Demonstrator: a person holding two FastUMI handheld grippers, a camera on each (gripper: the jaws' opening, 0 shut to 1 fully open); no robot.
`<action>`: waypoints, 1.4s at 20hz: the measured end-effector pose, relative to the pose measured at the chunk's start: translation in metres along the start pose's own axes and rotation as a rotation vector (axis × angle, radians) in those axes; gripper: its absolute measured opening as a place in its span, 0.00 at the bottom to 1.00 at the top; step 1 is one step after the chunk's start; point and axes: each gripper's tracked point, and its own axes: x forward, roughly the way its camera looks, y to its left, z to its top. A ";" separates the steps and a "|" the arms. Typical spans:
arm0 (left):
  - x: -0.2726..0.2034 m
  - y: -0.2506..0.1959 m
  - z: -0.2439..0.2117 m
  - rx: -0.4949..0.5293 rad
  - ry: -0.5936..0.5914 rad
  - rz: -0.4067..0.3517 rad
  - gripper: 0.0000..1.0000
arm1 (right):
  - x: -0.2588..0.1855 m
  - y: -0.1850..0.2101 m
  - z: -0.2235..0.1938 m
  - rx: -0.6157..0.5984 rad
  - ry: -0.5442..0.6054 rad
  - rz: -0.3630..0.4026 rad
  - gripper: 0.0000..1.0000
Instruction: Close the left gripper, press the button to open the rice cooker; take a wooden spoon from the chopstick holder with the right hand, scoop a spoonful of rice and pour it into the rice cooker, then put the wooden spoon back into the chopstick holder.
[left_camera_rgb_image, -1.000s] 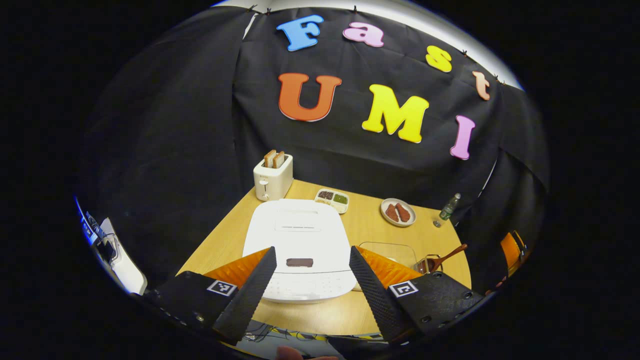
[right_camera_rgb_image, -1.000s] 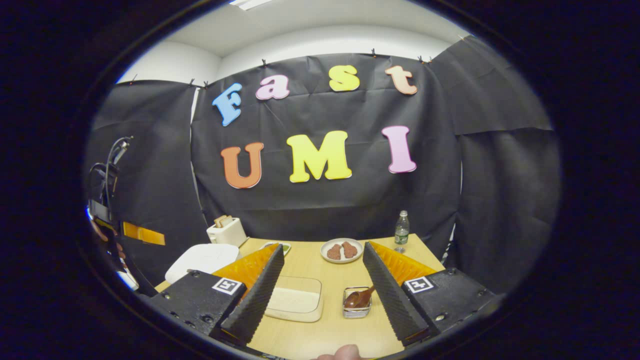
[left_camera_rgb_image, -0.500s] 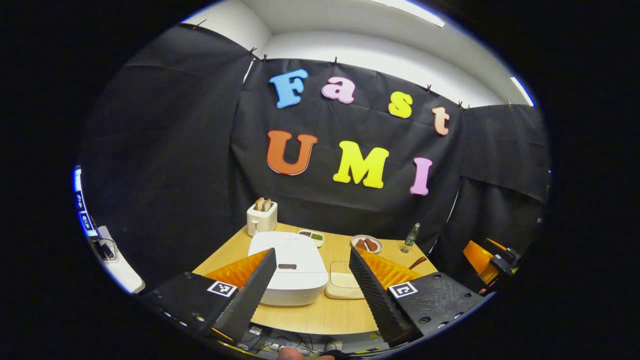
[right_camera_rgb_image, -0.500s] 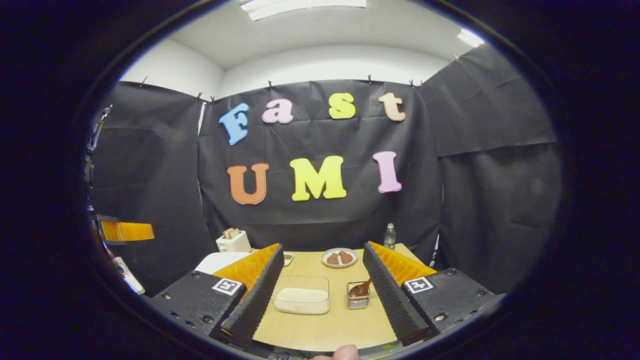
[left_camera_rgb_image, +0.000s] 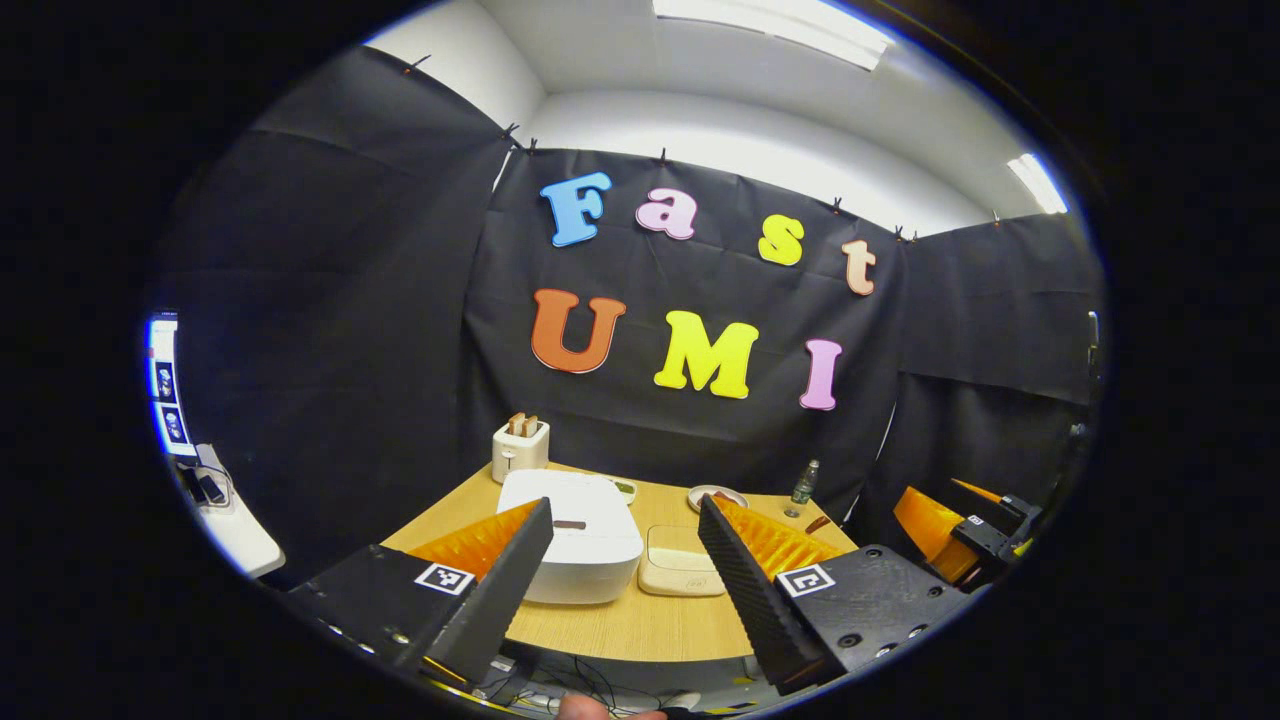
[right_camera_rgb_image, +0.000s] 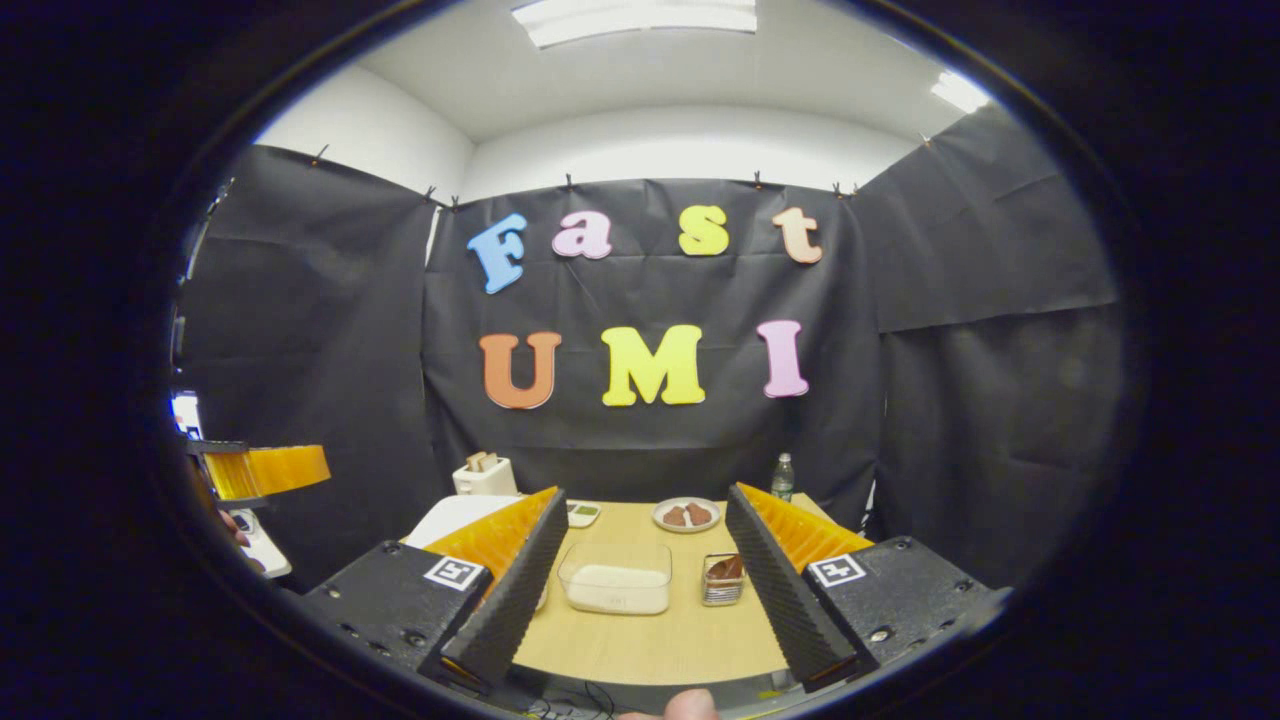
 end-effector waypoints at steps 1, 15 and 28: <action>-0.003 0.001 0.002 0.004 -0.013 0.003 0.95 | 0.000 0.002 -0.001 -0.002 0.004 0.006 0.99; -0.011 -0.012 -0.003 0.059 -0.039 -0.029 0.94 | 0.002 0.005 -0.010 -0.003 0.035 0.025 1.00; -0.004 -0.007 -0.007 0.062 -0.033 -0.025 0.94 | 0.007 0.008 -0.012 0.008 0.045 0.031 1.00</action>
